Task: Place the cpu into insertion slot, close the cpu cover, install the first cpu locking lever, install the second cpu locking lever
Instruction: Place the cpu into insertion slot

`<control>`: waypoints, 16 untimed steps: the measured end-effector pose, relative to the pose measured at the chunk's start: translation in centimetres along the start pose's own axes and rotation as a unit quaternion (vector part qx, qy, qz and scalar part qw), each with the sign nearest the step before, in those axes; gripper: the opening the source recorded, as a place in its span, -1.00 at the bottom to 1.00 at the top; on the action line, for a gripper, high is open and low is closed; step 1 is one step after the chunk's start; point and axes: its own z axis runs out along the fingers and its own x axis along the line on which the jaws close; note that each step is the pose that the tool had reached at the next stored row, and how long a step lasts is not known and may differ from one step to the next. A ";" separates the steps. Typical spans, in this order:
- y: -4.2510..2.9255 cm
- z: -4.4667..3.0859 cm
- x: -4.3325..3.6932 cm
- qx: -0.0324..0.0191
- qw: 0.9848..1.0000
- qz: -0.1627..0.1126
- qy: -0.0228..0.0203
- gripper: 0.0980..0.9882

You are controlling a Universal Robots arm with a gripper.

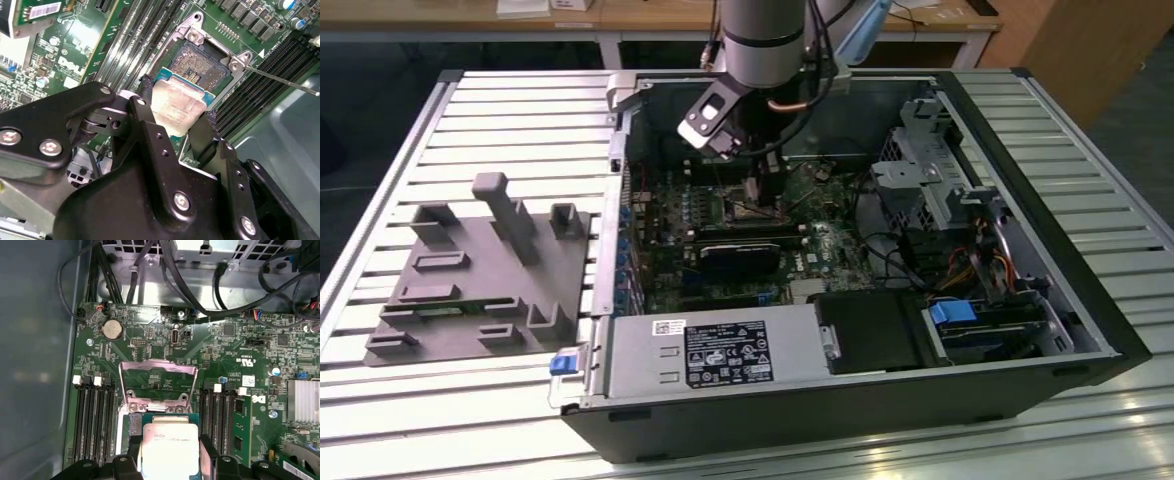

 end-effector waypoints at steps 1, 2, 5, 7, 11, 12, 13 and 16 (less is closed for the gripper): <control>-0.04 0.09 0.06 0.000 1.000 0.000 0.000 -0.01; -0.07 0.20 0.09 0.000 1.000 0.000 0.000 -0.01; -0.18 0.55 0.20 0.000 1.000 0.000 0.000 -0.01; -0.25 0.80 0.27 0.000 1.000 0.001 0.000 -0.01; -0.37 1.18 0.38 0.000 1.000 0.001 0.000 -0.01; -0.40 1.28 0.40 0.000 1.000 0.001 0.000 -0.01; -0.42 1.37 0.43 0.000 1.000 0.001 0.000 -0.01; -0.50 1.58 0.54 0.000 1.000 0.001 0.000 -0.01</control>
